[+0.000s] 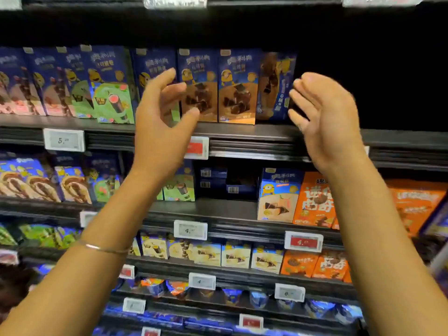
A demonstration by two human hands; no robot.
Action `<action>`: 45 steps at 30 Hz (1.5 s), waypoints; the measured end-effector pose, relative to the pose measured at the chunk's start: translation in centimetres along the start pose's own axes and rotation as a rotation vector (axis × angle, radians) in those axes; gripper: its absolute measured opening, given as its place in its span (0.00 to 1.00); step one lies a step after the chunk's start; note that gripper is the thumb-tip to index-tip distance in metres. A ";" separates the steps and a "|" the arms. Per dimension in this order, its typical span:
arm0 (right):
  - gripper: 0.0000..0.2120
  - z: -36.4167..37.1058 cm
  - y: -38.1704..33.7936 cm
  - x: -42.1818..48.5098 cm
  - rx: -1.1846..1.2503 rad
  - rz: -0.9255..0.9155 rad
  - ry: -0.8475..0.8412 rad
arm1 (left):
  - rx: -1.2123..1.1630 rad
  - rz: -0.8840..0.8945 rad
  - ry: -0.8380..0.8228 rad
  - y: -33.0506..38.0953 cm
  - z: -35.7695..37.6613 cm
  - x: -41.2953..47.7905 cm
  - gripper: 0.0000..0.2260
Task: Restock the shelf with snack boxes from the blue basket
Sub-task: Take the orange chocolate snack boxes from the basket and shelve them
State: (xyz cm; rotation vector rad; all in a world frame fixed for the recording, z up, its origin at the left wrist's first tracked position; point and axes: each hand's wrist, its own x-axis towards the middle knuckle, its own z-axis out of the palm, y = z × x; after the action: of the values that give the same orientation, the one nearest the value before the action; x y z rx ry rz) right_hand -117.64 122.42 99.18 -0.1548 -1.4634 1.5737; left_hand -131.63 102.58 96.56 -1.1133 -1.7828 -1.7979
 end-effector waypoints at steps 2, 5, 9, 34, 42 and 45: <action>0.20 -0.3 1.1 -4.2 0.097 0.033 -0.064 | -0.122 -0.034 0.041 -1.0 -0.9 -4.7 0.20; 0.17 -0.7 4.9 -10.4 0.140 0.258 -0.111 | -0.232 -0.201 0.097 -3.4 -2.1 -12.5 0.13; 0.17 -0.4 11.9 -18.5 0.047 0.637 -0.044 | -0.217 -0.614 -0.011 -8.3 -4.1 -22.6 0.06; 0.12 -5.9 36.4 -61.9 -0.218 1.629 0.241 | -0.055 -1.865 -0.388 -23.4 -14.8 -65.4 0.13; 0.14 -10.2 51.8 -72.6 -0.161 1.732 0.273 | -0.048 -2.023 -0.375 -34.2 -12.3 -79.0 0.08; 0.12 -10.6 59.3 -75.7 -0.095 1.768 0.290 | -0.092 -2.032 -0.364 -39.9 -10.8 -83.3 0.10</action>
State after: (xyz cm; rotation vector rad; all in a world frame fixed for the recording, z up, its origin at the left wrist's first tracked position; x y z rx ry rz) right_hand -101.30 87.87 10.31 -2.0578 -0.9968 2.5107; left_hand -112.59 75.48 9.70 1.1862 -3.4363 -2.3297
